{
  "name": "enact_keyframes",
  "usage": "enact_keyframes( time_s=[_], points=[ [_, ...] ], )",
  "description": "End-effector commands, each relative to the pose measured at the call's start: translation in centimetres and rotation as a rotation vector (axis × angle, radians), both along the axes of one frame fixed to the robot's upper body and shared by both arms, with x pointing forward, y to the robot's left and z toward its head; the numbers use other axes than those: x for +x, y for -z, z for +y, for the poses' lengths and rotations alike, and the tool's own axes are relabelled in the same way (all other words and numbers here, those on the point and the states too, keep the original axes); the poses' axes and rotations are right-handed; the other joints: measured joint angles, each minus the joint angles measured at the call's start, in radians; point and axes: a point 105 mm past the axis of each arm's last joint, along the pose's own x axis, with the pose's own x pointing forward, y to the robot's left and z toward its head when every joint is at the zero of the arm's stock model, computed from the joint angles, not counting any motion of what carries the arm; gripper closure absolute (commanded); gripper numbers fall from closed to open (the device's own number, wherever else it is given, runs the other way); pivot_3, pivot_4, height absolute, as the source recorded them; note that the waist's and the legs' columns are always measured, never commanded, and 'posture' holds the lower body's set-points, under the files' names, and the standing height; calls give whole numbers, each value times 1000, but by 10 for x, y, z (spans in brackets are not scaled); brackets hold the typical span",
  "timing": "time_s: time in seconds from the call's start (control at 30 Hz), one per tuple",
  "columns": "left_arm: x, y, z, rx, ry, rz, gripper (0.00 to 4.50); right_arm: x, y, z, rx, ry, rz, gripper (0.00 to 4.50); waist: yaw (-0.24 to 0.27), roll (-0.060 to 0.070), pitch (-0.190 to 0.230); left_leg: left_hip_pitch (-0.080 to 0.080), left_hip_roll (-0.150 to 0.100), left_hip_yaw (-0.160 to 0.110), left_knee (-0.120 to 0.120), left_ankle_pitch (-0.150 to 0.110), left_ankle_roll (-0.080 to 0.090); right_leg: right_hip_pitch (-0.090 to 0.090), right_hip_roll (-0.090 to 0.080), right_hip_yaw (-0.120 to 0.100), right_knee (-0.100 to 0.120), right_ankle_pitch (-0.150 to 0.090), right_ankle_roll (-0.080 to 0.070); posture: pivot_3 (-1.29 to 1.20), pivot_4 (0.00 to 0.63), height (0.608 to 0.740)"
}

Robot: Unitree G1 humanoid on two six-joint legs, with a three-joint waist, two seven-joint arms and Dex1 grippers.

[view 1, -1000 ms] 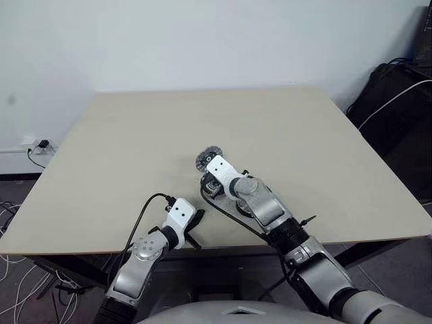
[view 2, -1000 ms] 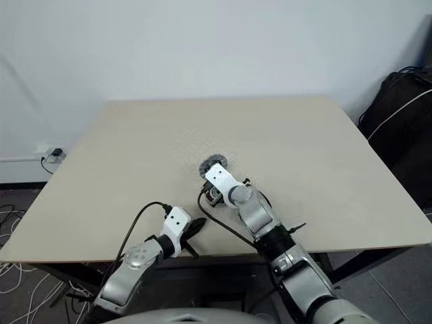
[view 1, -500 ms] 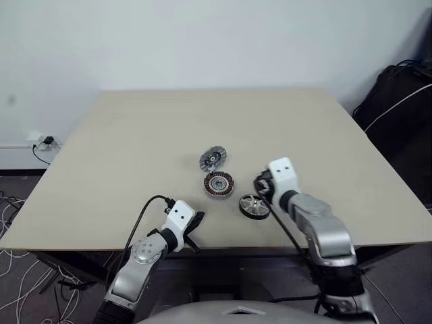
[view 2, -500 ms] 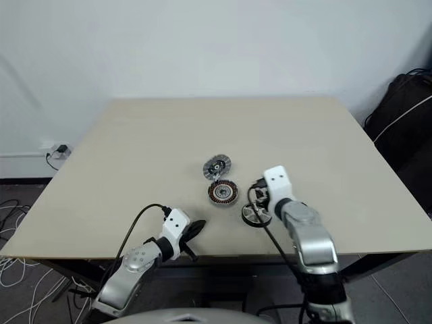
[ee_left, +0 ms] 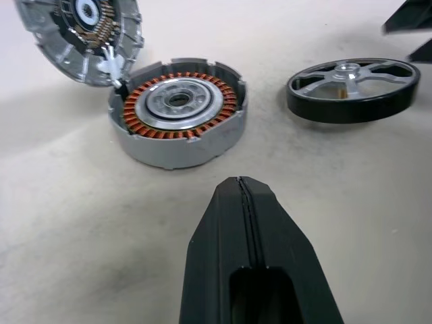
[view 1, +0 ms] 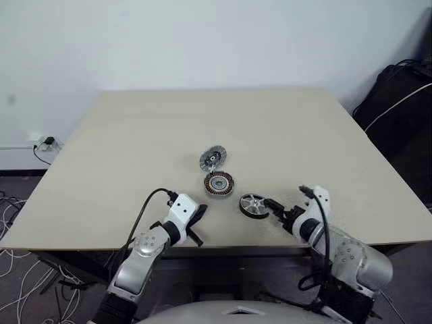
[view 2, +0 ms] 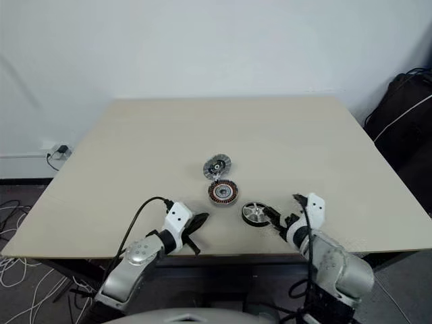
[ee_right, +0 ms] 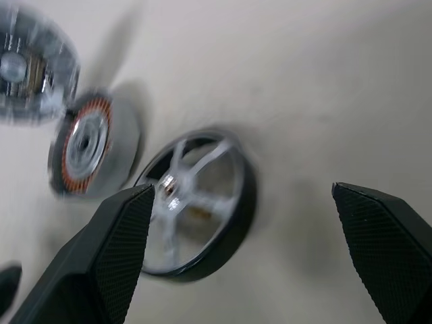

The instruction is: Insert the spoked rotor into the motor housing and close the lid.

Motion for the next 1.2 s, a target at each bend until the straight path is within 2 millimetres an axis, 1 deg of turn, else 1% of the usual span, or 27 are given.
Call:
enact_keyframes(
  time_s=[0.03,0.23,0.37,0.63,0.77,0.9,1.07,1.1,1.13,1.2],
  points=[
    [4,-10,-1,-14,1,-44,4500,6,-9,20,132,-9,-27,19,-1,1,0,0,0,0,0,0,0,0,0,0,0,0,0,0,0,740],
    [1,-9,0,-18,3,-33,4500,6,-7,25,233,-5,-1,19,-2,2,0,0,0,0,-1,0,0,0,0,0,0,0,0,0,0,740],
    [0,-8,0,-22,-1,-28,4500,6,-8,33,295,-24,8,19,-2,2,0,0,0,0,-1,0,0,0,0,0,0,-1,1,0,0,740],
    [-2,-7,1,-21,-9,-20,4500,5,1,50,372,-50,58,19,-3,2,0,0,0,0,-1,0,0,0,0,0,0,-1,1,0,0,740],
    [-2,-7,3,-16,-13,-20,4500,8,4,60,484,-49,53,19,-4,2,0,0,1,1,-1,0,0,0,0,0,0,-2,2,0,0,740],
    [-1,-8,5,-11,-15,-21,4500,12,3,65,572,-36,32,19,-13,2,0,0,1,1,-1,0,0,0,0,0,0,-3,4,0,0,740],
    [-1,-8,7,-4,-14,-20,4500,17,6,68,629,-17,22,19,-28,2,0,0,2,1,-1,0,0,0,0,0,0,-3,4,0,0,740],
    [-1,-8,7,-4,-14,-20,4500,18,6,69,637,-14,19,410,-29,2,0,0,2,1,-1,0,0,0,0,0,0,-3,4,0,0,740],
    [-1,-8,7,-3,-14,-20,4500,18,6,69,642,-12,17,657,-28,2,0,0,2,1,-1,0,0,0,0,0,0,-3,5,0,0,740],
    [-1,-8,7,-1,-13,-19,4500,20,6,71,652,-11,17,1308,-27,3,1,0,2,1,-1,0,0,0,0,0,0,-3,4,0,0,740]
  ],
)
